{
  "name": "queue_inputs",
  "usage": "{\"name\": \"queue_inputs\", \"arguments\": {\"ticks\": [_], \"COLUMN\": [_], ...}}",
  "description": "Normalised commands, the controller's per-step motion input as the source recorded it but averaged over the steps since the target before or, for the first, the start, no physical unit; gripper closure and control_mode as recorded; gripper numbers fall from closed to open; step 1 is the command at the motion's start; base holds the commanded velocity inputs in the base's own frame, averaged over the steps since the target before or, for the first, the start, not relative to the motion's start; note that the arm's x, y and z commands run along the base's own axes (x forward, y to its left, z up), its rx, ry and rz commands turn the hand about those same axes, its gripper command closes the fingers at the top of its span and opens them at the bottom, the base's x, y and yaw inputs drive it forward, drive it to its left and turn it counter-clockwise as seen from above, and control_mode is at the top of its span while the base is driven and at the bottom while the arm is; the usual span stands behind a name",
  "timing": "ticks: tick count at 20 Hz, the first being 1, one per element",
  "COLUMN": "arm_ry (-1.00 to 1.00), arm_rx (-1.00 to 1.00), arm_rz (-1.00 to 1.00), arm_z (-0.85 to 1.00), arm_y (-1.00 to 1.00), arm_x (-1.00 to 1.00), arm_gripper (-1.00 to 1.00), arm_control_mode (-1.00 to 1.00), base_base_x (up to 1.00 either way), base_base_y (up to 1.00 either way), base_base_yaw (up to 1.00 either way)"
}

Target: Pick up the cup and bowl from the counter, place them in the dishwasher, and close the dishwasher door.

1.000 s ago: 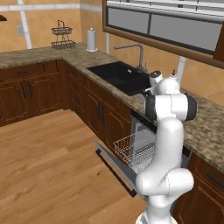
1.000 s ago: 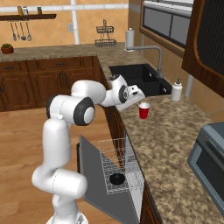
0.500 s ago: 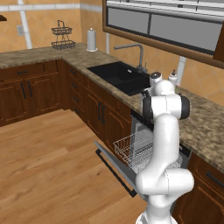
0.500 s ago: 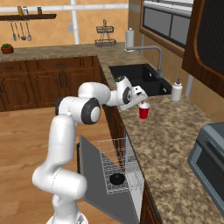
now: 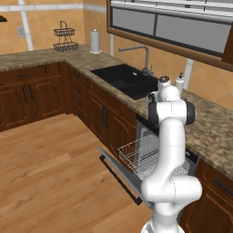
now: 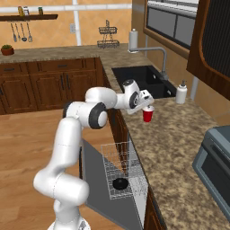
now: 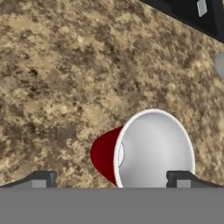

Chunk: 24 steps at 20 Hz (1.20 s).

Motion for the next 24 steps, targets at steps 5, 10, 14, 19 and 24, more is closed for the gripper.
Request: {"name": "queue_inputs", "arguments": {"ticks": [5,10,14,19,24], "arm_ry": [0.01,0.0,0.0,0.0,0.0], "arm_rx": [0.01,0.0,0.0,0.0,0.0], "arm_rz": [0.05,0.06,0.07,0.08,0.06], "arm_z": [-0.29,-0.25,-0.17,-0.04,0.0], "arm_y": [0.0,0.0,0.0,0.01,0.23], "arm_x": [0.0,0.0,0.0,-0.1,-0.75], "arm_gripper": [-1.0,1.0,1.0,1.0,1.0], "arm_control_mode": [-1.0,-1.0,-1.0,-1.0,-1.0], "base_base_x": [0.0,0.0,0.0,0.0,0.0], "base_base_y": [0.0,0.0,0.0,0.0,0.0], "base_base_yaw": [0.0,0.0,0.0,0.0,0.0]}}
